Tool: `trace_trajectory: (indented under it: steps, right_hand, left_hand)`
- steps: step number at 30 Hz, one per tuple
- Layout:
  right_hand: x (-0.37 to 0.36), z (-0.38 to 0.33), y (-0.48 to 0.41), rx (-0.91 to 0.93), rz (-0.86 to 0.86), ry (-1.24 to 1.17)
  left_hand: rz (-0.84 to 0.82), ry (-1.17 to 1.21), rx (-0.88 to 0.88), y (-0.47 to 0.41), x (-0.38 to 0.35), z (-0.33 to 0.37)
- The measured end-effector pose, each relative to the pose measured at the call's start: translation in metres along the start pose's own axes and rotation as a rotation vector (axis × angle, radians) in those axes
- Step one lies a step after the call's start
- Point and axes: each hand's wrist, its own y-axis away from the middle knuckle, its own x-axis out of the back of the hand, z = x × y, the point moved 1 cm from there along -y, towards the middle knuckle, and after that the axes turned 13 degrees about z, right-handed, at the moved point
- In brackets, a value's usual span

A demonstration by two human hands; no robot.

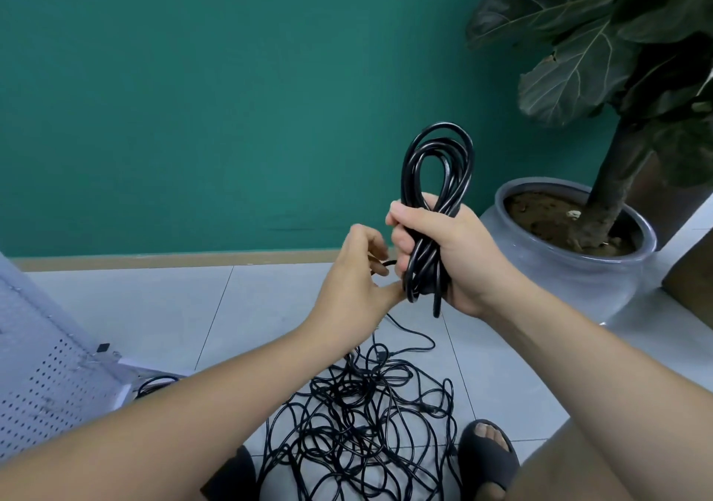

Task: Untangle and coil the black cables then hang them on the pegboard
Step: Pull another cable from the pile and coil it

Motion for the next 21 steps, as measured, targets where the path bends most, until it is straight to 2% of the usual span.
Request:
trace_trajectory:
  steps: [4,8,15,18,21]
  right_hand:
    - [-0.008,0.005,0.000,0.023,0.055,-0.017]
    - [-0.010,0.005,-0.002,0.080,0.216,-0.029]
    - [0.015,-0.006,-0.020,0.285,0.529,0.087]
    - [0.023,-0.012,-0.025,0.374,0.642,0.135]
    - [0.029,-0.011,-0.028,0.415,0.672,0.227]
  left_hand:
    - [-0.078,-0.022,-0.008,0.000,-0.014,0.003]
    - [-0.169,0.150,0.213,0.023,-0.028,0.003]
    - [-0.288,0.324,0.458,0.046,-0.028,0.028]
    - [-0.430,0.271,0.498,0.060,-0.026,0.038]
    - [-0.470,0.086,0.393,0.068,-0.020,0.045]
